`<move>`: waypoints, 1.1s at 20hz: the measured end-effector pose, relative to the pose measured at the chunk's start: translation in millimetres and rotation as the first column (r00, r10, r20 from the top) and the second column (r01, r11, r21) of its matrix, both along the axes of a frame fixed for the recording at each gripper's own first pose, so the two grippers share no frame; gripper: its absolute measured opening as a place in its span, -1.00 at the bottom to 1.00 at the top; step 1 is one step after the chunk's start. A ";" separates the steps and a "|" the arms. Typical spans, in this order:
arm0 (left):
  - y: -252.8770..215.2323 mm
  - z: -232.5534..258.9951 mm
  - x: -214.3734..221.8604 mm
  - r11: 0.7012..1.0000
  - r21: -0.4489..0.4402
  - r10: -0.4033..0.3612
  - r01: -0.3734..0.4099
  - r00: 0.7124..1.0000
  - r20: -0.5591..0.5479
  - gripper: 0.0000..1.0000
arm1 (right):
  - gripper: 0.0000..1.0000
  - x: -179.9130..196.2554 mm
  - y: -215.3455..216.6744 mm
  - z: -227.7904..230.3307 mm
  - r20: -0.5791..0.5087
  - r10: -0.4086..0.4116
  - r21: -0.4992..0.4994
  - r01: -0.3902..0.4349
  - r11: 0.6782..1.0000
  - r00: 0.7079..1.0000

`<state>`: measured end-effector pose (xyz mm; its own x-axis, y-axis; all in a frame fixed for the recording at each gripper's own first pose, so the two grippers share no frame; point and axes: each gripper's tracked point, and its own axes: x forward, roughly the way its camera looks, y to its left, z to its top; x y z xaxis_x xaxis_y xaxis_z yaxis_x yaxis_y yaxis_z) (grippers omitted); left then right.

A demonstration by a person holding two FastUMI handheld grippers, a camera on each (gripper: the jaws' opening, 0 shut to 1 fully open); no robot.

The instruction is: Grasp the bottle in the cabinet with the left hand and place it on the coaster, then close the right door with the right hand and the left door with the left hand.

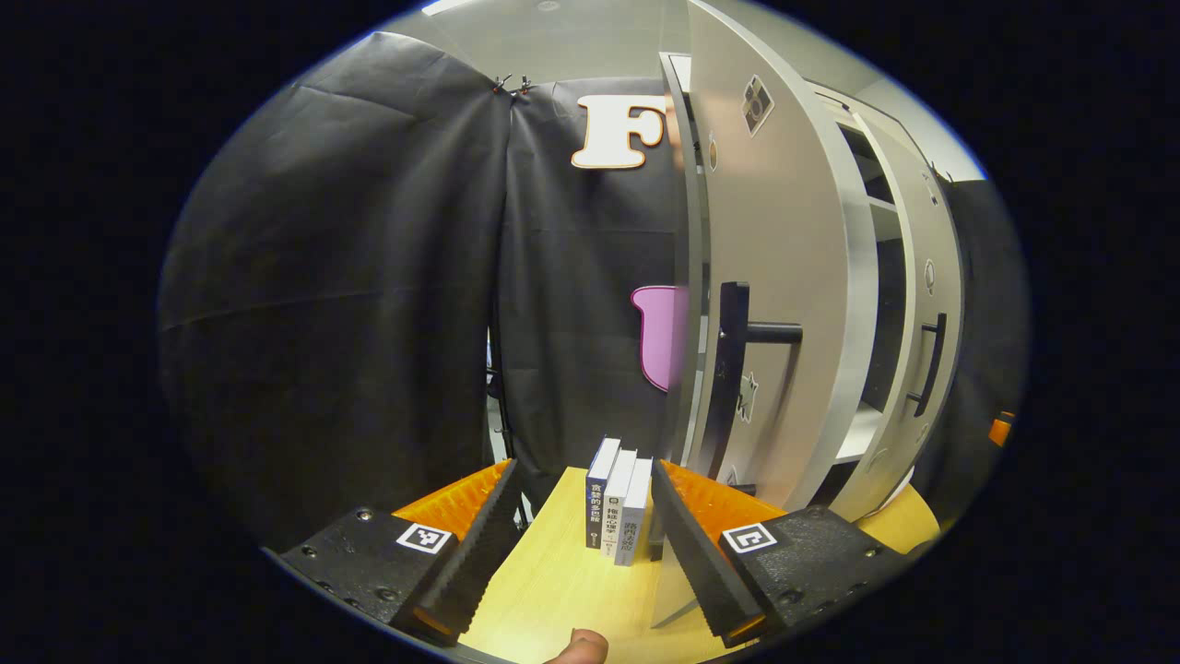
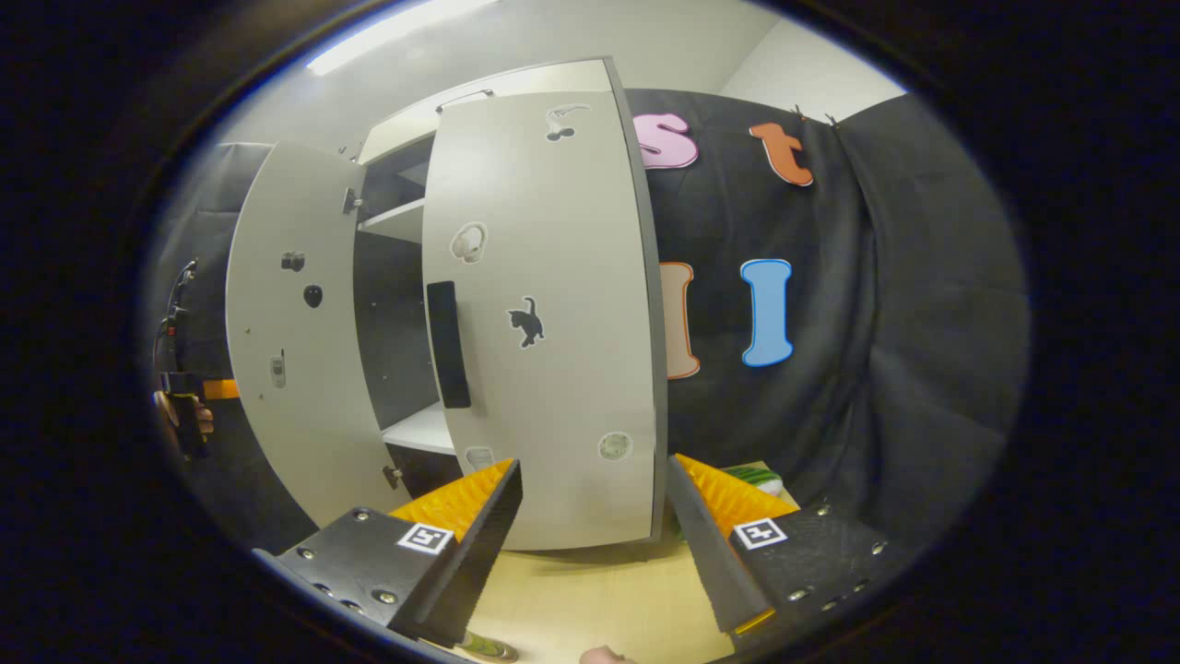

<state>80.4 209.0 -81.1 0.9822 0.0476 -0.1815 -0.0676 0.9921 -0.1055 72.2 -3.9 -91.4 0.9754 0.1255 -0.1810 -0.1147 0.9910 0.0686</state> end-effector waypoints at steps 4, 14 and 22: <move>-16.4 1.9 -1.6 0.999 0.002 -0.038 0.038 0.999 0.008 0.77 | 0.89 -2.8 4.8 1.9 0.006 0.011 0.002 -0.011 1.000 1.000; -47.3 5.8 -2.9 0.996 0.004 -0.090 0.089 0.995 0.032 0.79 | 0.89 -11.2 4.6 10.3 0.004 -0.010 0.015 0.010 1.000 1.000; -88.1 8.0 0.6 0.986 -0.021 -0.166 0.167 0.985 0.042 0.85 | 0.90 -13.9 15.9 30.9 0.043 -0.009 -0.009 0.010 1.000 0.999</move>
<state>80.9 120.8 -73.1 0.9826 -0.1207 -0.1411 0.1027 0.9864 -0.1286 58.3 12.0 -60.5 0.9835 0.1146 -0.1402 -0.1078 0.9927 0.0549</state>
